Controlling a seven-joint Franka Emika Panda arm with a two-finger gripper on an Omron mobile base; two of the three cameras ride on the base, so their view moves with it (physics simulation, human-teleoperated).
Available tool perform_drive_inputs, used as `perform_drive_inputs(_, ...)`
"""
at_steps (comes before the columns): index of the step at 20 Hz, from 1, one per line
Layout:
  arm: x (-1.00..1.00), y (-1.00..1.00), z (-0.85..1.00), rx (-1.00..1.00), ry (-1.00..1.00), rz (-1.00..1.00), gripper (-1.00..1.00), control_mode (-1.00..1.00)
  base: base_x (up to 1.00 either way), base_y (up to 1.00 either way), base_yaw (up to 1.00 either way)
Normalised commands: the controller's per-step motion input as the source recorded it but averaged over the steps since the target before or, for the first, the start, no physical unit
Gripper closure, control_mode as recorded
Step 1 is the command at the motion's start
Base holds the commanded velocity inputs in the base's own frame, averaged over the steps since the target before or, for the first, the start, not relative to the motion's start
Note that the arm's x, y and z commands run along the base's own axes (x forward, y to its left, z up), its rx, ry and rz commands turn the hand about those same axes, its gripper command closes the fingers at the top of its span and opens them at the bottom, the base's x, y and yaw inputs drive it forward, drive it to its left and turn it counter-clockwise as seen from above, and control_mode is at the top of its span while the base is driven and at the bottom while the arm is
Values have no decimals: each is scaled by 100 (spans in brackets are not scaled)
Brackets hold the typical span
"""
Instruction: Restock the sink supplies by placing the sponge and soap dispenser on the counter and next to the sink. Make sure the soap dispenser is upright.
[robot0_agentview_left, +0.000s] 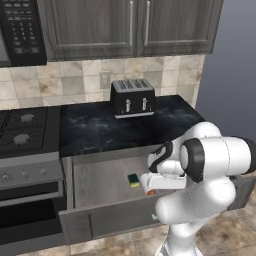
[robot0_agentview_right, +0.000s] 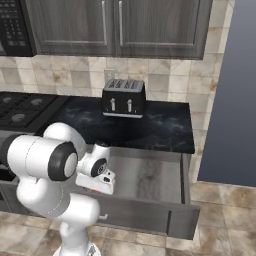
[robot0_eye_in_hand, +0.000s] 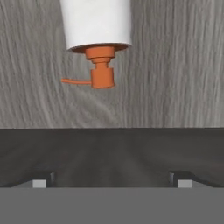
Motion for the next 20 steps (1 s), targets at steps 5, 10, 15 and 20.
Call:
perform_drive_inputs(5, 50, 0, 16, 0, 15, -2, -100, -100, 0, 0, 0)
perform_drive_inputs(10, 46, 26, -4, 0, 3, 0, -100, -100, 0, 0, 0)
perform_drive_inputs(15, 16, 3, -29, 0, 1, 0, -100, -100, 0, 0, 0)
perform_drive_inputs(20, 3, 0, -35, -1, 0, 0, -100, -100, 0, 0, 0)
